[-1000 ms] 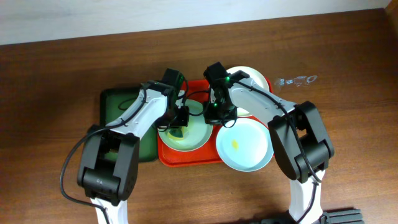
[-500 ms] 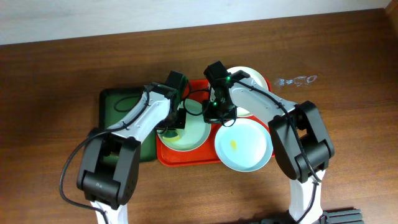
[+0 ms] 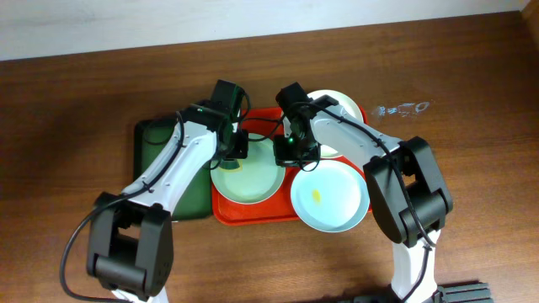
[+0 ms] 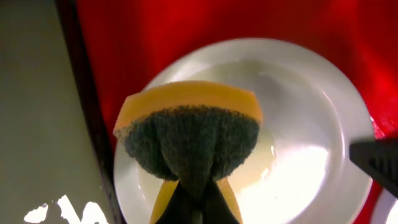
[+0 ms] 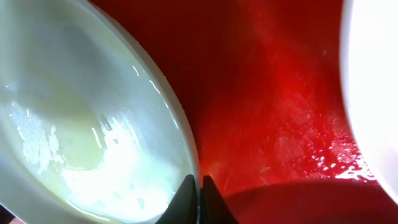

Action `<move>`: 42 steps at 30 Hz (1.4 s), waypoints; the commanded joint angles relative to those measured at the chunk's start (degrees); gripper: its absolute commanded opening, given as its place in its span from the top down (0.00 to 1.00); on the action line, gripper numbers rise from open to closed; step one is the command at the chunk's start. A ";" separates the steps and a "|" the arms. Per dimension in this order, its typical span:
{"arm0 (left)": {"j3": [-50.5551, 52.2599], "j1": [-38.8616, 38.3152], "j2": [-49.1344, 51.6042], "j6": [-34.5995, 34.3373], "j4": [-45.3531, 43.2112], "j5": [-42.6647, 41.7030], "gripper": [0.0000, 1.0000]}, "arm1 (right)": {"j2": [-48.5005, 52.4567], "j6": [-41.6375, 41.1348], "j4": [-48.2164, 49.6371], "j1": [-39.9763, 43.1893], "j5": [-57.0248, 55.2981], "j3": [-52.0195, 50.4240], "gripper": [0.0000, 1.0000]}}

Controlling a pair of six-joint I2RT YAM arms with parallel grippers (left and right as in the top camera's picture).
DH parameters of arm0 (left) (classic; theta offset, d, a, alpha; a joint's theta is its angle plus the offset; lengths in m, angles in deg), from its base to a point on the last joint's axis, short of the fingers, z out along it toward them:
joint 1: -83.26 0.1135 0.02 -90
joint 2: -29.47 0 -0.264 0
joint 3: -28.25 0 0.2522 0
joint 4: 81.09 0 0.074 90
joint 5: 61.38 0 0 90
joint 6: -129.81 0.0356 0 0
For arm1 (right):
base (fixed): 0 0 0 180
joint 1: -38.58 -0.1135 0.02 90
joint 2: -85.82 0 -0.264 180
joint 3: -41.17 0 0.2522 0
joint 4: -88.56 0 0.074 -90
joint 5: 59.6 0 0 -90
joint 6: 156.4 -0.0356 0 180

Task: Clean dirty plates on tray and stack at the side
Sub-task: 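Scrub the pale green plate with the sponge in the left gripper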

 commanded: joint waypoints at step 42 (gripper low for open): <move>0.37 -3.63 9.46 0.61 5.31 2.10 1.00 | 0.09 0.22 0.57 -0.96 2.49 0.33 0.96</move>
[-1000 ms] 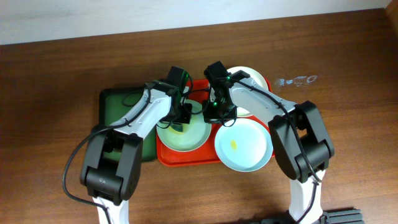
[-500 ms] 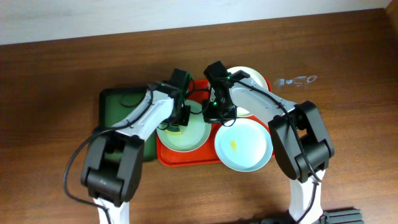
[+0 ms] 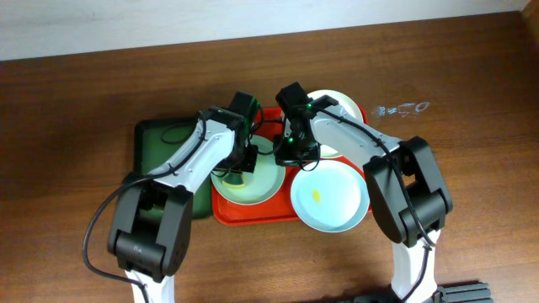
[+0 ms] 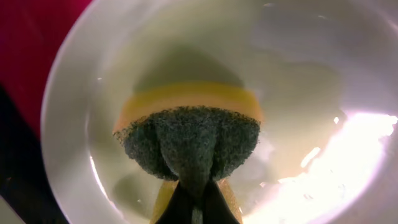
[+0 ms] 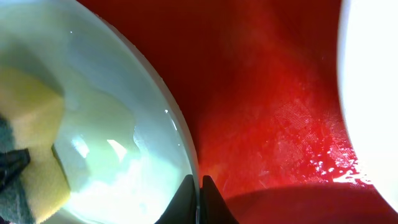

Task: Clean dirty plates on tray and stack at the side
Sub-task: 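Scrub the pale green plate with the sponge in the left gripper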

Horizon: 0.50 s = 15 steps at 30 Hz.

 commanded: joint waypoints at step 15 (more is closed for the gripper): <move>-2.86 -1.25 -2.08 2.71 5.73 -2.86 1.00 | -0.11 0.68 -8.63 2.64 10.14 8.96 0.14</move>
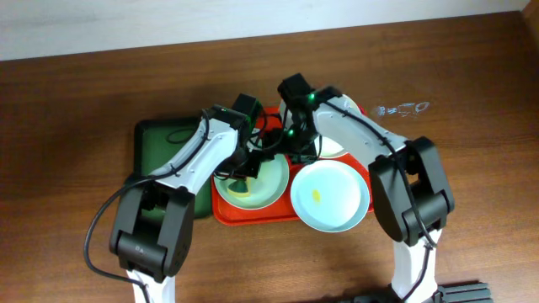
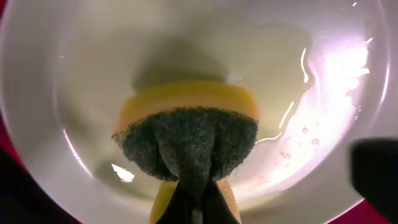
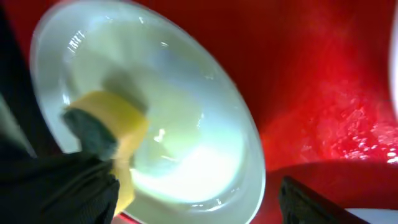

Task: Clean dirty plates on tray and stack at the side
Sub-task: 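Scrub the pale green plate with the sponge in the left gripper, then return the sponge to the green tray with the left gripper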

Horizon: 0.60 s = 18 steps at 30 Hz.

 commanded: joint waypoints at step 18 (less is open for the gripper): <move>-23.32 20.22 -2.16 0.55 18.73 7.89 1.00 | -0.39 3.45 -8.63 2.43 -1.51 5.16 0.08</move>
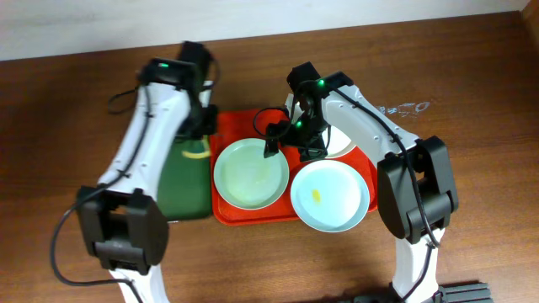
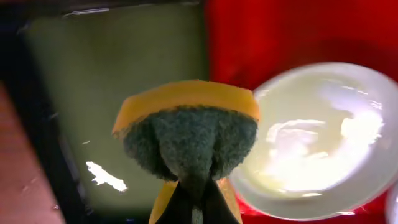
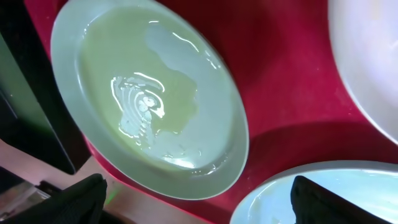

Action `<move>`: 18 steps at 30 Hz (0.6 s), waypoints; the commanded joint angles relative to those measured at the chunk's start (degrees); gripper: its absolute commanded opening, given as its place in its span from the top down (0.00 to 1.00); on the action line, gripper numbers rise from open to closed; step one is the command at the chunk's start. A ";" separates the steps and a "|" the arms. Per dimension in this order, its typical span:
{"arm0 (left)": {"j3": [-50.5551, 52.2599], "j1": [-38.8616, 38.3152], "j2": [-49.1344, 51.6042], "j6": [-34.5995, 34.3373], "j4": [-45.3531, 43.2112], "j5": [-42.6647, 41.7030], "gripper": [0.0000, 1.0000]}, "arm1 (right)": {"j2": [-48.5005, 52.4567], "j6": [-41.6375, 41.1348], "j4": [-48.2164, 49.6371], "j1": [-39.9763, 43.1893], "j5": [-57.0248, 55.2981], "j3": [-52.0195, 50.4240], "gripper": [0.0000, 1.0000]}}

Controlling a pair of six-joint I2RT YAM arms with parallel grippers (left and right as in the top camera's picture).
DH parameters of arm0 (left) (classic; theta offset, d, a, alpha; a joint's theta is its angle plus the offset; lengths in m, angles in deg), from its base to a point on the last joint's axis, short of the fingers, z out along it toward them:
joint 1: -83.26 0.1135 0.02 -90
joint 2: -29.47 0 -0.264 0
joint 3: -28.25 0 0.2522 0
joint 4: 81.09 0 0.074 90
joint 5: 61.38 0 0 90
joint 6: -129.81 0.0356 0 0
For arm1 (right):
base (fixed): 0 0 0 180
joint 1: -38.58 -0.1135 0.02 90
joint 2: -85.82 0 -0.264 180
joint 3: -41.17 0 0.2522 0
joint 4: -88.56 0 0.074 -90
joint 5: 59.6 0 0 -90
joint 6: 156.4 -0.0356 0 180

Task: Clean dirty plates on tray and stack at the side
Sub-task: 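Return the sponge to the green tray with the left gripper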

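Note:
A pale green plate lies wet on the red tray; the right wrist view shows this plate with streaks of water. My left gripper is shut on a yellow and green sponge, held over the dark green tray. My right gripper hangs open above the plate's right side, fingers wide apart and touching nothing. A light blue plate with a yellow spot sits at the red tray's right front. A white plate behind it is partly hidden by the right arm.
The dark green tray lies against the red tray's left edge. A clear wrapper or glass piece sits on the wooden table at the back right. Both arms reach in over the trays from the front.
The left gripper and its sponge have left the green plate and now hang to the left, over the dark green tray. The right gripper stays open and sits higher above the plate.
First the sponge hung above the green plate while the right gripper was shut on the plate's rim. Then the sponge was in the plate, rim still held. Then the right gripper was open and off the rim. Now the sponge is over the green tray.

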 commanded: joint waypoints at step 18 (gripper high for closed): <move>23.10 12.59 -1.81 5.86 -17.16 -5.70 1.00 | -0.20 -2.47 11.82 -6.84 -15.72 -10.05 0.70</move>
